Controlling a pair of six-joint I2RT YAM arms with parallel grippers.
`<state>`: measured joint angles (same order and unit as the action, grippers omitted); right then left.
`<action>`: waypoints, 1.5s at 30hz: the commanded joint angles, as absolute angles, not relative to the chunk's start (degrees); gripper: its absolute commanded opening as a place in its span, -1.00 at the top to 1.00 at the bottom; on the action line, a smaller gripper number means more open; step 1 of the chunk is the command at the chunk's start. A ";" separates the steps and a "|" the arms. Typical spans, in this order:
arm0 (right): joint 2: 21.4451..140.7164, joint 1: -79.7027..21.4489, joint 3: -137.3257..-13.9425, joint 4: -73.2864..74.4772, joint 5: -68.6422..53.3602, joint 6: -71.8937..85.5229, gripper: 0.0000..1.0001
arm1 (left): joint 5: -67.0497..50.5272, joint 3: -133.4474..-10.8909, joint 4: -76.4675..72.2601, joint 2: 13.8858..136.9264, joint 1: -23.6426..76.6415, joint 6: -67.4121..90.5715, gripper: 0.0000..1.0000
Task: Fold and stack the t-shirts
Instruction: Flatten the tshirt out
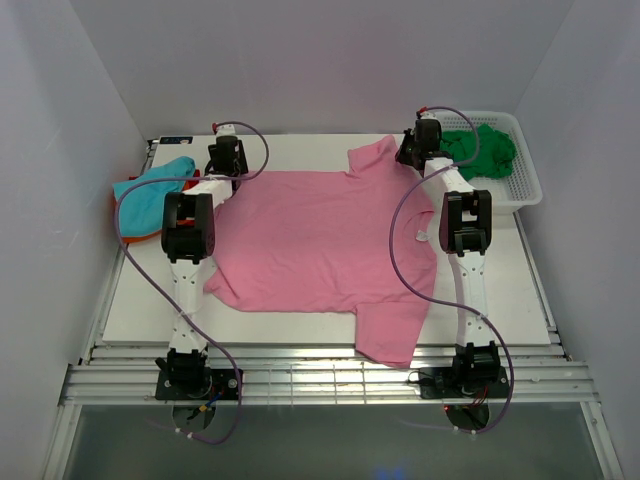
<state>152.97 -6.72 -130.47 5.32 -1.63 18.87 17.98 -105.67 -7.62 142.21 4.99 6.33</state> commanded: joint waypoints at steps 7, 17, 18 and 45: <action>149.59 -6.77 -128.94 4.66 -1.32 17.49 0.85 | 21.09 -107.23 -5.36 141.07 4.75 7.03 0.05; 149.41 -6.86 -127.79 5.62 -2.46 17.31 0.84 | 22.15 -103.01 -4.57 138.08 4.66 8.35 -0.27; 149.41 -6.86 -127.62 5.71 -2.55 17.14 0.84 | 22.15 -102.83 -4.57 137.99 4.75 8.44 -0.27; 145.90 -7.12 -123.66 5.63 -2.02 16.44 0.84 | 23.20 -100.55 -3.51 135.18 4.66 9.58 1.00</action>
<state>149.36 -6.83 -124.64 4.67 -2.76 17.47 22.06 -101.12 -6.96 139.33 4.99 9.74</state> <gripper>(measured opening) 0.081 0.020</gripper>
